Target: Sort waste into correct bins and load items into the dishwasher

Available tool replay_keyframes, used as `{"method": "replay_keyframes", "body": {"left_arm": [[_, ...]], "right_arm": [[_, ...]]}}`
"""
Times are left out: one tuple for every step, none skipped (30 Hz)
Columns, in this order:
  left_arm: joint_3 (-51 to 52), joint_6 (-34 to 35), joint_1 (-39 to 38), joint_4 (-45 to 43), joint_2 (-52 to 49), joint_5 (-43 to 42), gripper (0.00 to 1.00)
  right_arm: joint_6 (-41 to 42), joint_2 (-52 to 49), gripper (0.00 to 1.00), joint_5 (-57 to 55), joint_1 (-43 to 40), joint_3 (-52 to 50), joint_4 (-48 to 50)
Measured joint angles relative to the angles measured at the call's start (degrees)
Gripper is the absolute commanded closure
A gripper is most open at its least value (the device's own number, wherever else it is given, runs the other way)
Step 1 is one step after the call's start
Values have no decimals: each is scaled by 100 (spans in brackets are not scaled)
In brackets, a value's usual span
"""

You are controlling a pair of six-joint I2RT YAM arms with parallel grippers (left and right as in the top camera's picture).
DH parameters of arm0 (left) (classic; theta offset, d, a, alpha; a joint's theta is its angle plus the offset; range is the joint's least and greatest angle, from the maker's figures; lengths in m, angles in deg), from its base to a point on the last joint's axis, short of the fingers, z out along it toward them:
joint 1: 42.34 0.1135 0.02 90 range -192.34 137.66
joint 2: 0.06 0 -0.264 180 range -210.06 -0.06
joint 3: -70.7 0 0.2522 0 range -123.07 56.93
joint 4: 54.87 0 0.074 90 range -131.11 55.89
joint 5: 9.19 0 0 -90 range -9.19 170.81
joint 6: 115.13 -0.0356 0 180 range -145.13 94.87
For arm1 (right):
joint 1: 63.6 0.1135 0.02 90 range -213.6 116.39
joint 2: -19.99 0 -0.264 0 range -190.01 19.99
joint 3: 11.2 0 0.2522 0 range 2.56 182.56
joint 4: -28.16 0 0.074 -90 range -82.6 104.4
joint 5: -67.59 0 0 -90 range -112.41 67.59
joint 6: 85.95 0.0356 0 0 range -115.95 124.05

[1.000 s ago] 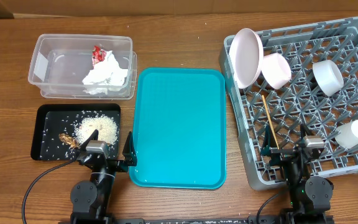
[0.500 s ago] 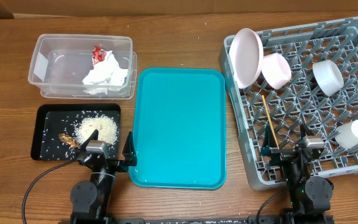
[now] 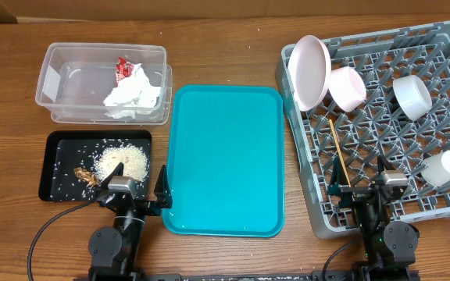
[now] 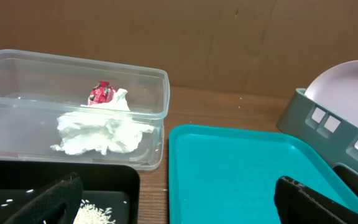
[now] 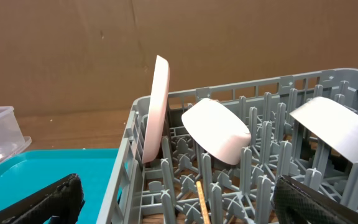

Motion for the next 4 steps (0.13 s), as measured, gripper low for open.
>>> {"method": "replay_keyframes", "body": {"left_arm": [[0, 0, 0, 0, 0, 0, 0], [0, 0, 0, 0, 0, 0, 0], [0, -2, 0, 0, 0, 0, 0], [0, 0, 0, 0, 0, 0, 0]], "right_arm": [[2, 0, 0, 0, 0, 0, -2], [0, 0, 0, 0, 0, 0, -2], [0, 0, 0, 0, 0, 0, -4], [-2, 0, 0, 0, 0, 0, -4]]}}
